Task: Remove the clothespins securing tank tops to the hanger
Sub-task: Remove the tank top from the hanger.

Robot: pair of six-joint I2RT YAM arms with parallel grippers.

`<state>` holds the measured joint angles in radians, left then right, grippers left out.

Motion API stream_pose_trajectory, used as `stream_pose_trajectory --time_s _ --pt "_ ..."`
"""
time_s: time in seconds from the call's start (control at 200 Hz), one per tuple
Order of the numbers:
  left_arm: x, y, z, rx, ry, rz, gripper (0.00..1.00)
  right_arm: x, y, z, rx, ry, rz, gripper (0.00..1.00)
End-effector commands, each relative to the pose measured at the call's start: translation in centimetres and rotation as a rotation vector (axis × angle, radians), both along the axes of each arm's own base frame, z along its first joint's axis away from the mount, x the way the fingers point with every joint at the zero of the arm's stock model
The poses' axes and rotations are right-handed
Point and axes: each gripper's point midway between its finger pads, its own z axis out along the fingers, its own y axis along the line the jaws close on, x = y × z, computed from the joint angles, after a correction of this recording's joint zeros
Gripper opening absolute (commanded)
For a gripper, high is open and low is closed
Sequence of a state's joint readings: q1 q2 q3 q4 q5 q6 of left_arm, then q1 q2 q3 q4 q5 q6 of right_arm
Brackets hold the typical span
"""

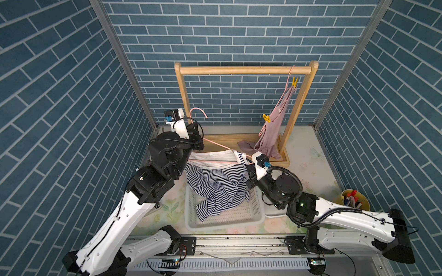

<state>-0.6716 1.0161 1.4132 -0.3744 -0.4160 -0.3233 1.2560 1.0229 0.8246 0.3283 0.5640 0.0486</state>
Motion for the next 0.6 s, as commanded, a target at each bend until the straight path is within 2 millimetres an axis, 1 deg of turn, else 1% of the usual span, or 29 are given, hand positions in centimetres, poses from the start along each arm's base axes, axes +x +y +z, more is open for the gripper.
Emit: stream_pose_trajectory --time_s 0.0,0.08,0.115,0.175,0.22,0.41,0.505,0.595 --pt "0.2 0.3 -0.5 0.079 0.005 0.037 0.0 -0.4 -2.0 1.5 0.087 0.016 -0.009 0.12" --pt "0.4 0.4 -0.6 0.094 0.005 0.052 0.0 -0.5 -2.9 1.6 0.086 0.038 -0.004 0.17" --pt "0.4 0.4 -0.7 0.095 0.006 0.053 0.0 -0.5 -3.1 1.3 0.078 0.052 -0.001 0.17" --pt "0.5 0.2 -0.7 0.095 0.007 0.046 0.0 -0.4 -3.7 1.0 0.07 0.066 0.002 0.1" --pt "0.6 0.0 -0.6 0.096 0.007 0.042 0.0 -0.1 -4.4 0.7 0.077 0.08 -0.014 0.0" --pt "0.7 -0.7 -0.7 0.098 0.015 0.02 0.0 0.8 -6.4 0.4 0.136 0.122 -0.037 0.0" --pt "0.6 -0.8 -0.4 0.083 0.007 0.011 0.0 1.0 -6.5 0.4 0.134 0.129 -0.039 0.0" --pt "0.4 -0.9 0.4 0.076 -0.006 -0.002 0.0 1.3 -6.4 -0.3 0.105 0.143 -0.049 0.0"
